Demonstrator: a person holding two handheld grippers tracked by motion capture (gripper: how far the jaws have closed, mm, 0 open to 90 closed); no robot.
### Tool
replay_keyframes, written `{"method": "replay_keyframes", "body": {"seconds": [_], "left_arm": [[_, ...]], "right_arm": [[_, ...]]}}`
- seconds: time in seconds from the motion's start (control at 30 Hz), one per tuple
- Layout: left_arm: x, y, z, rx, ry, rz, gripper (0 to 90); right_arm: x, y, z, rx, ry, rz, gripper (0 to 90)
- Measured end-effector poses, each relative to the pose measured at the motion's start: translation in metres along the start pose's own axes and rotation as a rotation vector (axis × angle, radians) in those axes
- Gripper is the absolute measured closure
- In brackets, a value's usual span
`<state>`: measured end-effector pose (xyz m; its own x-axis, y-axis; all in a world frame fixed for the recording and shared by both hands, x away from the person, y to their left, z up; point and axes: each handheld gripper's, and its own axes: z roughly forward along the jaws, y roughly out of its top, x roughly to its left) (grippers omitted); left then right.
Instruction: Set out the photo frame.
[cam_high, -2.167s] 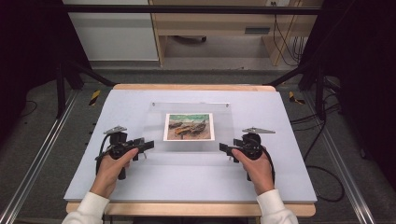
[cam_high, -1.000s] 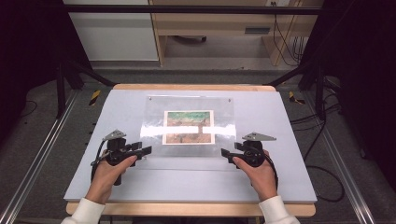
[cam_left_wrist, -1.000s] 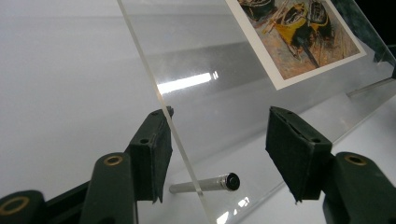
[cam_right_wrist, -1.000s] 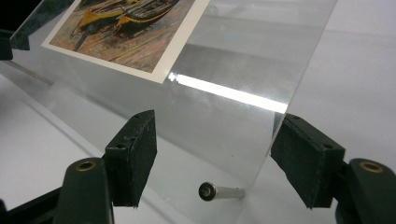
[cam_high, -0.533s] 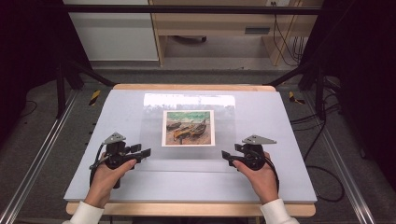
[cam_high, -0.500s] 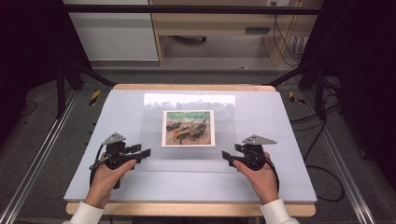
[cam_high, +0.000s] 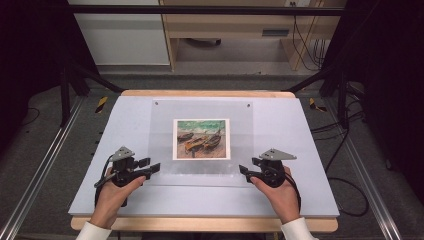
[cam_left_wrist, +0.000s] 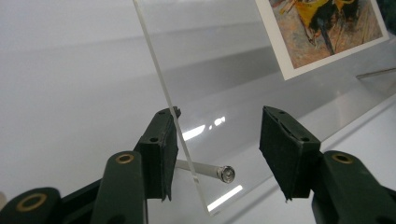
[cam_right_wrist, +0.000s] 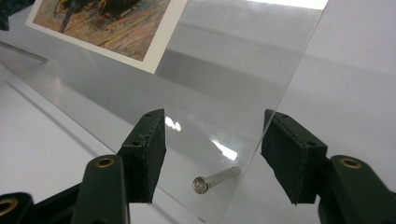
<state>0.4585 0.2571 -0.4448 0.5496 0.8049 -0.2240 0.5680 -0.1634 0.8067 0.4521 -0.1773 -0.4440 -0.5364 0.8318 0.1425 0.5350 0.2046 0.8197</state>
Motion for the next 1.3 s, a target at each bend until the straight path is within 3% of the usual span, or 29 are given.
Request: {"method": "replay_keyframes", "body": {"seconds": [0.57, 1.3], "left_arm": [[-0.006, -0.009, -0.008, 0.004, 0.024, 0.015, 53.9], [-0.011, -0.017, -0.013, 0.009, 0.046, 0.026, 58.8]], "right_arm": [[0.006, -0.009, -0.010, -0.006, -0.031, -0.040, 50.6], [0.011, -0.017, -0.016, 0.003, -0.043, -0.047, 58.1]]}}
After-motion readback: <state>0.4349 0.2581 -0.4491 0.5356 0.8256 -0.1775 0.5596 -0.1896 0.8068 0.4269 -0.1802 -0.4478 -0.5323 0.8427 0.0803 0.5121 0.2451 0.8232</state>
